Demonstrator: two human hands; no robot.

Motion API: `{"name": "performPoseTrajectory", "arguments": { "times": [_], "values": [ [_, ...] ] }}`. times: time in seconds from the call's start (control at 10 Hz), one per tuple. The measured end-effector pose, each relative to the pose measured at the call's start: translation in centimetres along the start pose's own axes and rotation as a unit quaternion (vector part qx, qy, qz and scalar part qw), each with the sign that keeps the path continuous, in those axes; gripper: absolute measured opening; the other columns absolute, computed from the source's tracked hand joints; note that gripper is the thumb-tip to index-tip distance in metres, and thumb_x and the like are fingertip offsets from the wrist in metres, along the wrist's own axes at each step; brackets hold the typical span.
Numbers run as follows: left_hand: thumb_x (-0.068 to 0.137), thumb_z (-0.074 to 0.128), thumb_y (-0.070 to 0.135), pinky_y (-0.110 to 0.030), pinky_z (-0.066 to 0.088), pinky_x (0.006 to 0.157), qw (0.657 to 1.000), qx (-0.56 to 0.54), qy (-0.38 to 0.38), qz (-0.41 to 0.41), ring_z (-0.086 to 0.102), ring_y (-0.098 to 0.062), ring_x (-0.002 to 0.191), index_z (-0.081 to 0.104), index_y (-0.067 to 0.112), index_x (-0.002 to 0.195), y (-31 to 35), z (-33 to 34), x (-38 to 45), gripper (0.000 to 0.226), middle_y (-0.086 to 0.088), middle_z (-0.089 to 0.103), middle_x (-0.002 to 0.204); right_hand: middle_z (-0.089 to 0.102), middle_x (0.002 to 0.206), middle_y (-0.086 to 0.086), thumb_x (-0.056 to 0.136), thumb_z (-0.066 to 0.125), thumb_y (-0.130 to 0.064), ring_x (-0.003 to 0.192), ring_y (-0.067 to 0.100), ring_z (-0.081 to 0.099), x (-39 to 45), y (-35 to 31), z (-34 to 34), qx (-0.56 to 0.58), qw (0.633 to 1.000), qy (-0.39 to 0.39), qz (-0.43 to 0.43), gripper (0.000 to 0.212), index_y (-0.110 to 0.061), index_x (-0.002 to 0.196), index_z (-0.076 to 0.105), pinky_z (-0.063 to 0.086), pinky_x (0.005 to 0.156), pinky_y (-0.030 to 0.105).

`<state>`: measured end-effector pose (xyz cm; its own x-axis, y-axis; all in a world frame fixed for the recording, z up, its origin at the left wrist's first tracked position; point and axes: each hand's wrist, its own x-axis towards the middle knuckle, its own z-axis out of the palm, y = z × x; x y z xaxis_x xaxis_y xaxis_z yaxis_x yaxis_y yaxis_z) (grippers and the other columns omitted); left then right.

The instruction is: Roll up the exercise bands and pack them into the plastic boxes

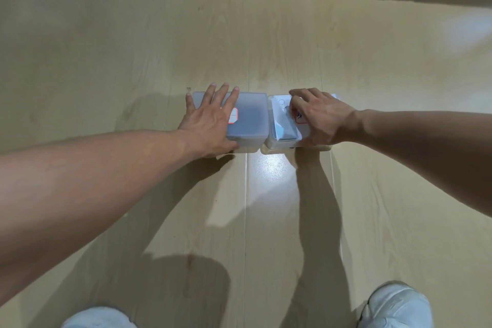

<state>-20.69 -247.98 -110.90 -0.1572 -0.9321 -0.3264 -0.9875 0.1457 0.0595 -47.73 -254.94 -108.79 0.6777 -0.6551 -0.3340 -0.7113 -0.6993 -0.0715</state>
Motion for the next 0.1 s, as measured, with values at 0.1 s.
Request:
{"name": "performPoseTrajectory", "arguments": {
  "times": [0.1],
  "values": [
    [0.088, 0.050, 0.074, -0.063, 0.003, 0.123, 0.998, -0.057, 0.028, 0.005, -0.007, -0.023, 0.158, -0.011, 0.020, 0.161, 0.71, -0.58, -0.85, 0.109, 0.000, -0.005, 0.172, 0.037, 0.154, 0.012, 0.071, 0.073, -0.069, 0.140, 0.034, 0.037, 0.07, -0.26, -0.35, 0.020, 0.999, -0.025, 0.022, 0.080, -0.015, 0.123, 0.046, 0.032, 0.115, 0.044]
  ]
}}
